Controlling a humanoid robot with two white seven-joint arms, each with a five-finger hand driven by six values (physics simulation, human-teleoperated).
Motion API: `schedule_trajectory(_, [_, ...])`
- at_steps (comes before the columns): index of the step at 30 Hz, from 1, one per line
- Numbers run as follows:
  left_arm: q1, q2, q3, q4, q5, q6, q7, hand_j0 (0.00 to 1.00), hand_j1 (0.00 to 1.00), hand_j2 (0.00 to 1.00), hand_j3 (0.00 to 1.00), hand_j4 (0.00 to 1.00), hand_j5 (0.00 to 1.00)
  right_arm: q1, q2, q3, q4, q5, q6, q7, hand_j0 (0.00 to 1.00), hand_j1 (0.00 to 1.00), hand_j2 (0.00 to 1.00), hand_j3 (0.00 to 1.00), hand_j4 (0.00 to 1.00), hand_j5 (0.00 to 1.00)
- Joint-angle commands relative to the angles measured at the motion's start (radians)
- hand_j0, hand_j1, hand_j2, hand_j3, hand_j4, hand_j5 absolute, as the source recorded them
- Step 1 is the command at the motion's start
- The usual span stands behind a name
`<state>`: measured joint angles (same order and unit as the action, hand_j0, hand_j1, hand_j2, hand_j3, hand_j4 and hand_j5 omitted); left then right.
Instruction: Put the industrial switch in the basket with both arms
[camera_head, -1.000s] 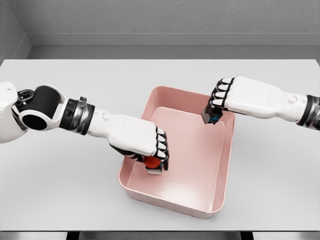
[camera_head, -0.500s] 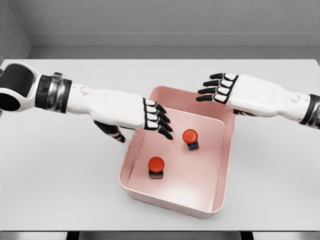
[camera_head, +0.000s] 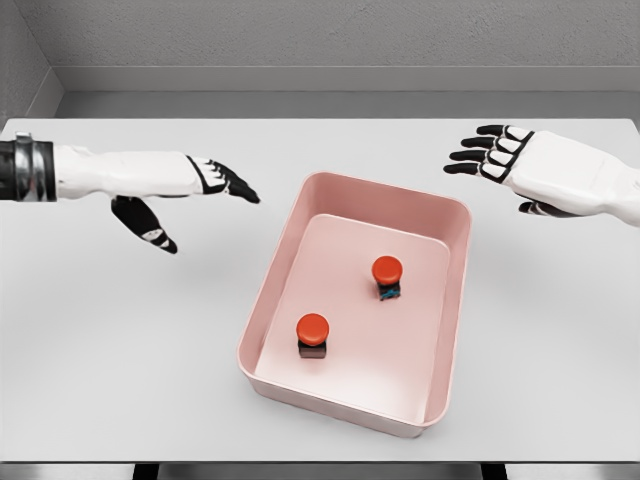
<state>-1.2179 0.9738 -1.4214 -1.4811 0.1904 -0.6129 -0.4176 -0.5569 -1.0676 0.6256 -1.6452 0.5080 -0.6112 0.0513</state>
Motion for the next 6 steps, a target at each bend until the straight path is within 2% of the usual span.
schedule_trajectory(1, [0.003,0.000,0.001,0.025,0.009,0.002,0.000,1.00,1.00,1.00,1.00,1.00,1.00,0.000,-0.002,-0.001,0.001,-0.006,0.000,-0.001,1.00,1.00,1.00,1.00,1.00,1.00])
schedule_trajectory(6, [0.004,0.000,0.001,0.024,0.009,0.002,0.000,1.00,1.00,1.00,1.00,1.00,1.00,0.000,-0.002,-0.001,-0.001,-0.006,0.000,-0.001,1.00,1.00,1.00,1.00,1.00,1.00])
